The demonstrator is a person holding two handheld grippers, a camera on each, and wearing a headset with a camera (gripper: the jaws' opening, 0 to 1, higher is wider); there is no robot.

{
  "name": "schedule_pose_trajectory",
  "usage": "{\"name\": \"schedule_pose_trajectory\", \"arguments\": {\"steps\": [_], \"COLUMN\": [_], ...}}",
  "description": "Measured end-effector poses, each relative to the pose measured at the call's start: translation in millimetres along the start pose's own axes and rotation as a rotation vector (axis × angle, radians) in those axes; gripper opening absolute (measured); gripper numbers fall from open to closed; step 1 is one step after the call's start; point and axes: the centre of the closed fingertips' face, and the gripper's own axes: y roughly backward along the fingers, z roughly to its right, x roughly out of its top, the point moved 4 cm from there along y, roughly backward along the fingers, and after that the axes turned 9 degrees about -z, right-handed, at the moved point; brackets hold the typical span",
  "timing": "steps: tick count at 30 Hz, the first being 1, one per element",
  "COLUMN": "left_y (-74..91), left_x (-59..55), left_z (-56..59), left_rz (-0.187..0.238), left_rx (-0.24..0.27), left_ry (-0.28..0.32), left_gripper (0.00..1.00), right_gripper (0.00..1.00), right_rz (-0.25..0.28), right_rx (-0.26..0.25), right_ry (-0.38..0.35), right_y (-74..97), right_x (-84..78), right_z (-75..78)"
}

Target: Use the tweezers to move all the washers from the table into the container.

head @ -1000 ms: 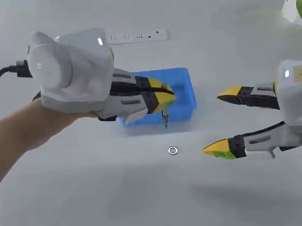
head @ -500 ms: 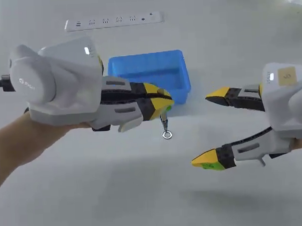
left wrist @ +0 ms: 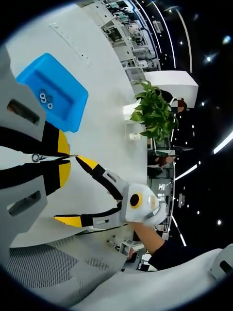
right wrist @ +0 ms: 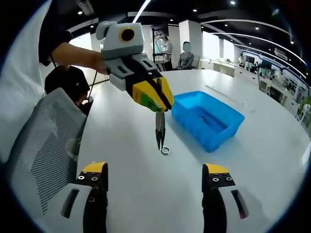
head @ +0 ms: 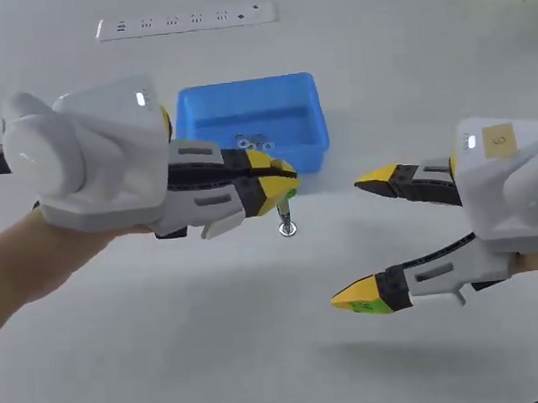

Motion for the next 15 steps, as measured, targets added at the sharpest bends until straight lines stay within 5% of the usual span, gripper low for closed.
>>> {"name": "schedule_pose_trajectory", "arguments": {"steps": [15], "left_y": [-5.5], "left_x": [-5.8], "left_z": [1.4], "left_rz": [0.003], "left_rx": [0.006], "left_ry": [0.003], "left_gripper": [0.06], "right_gripper": [0.78], "right_rz": [-0.021], "right_rx": [0.03], "right_ry": [-0.007], "right_y": [-4.0], "right_x": [-3.0], "right_z": [-5.5]}}
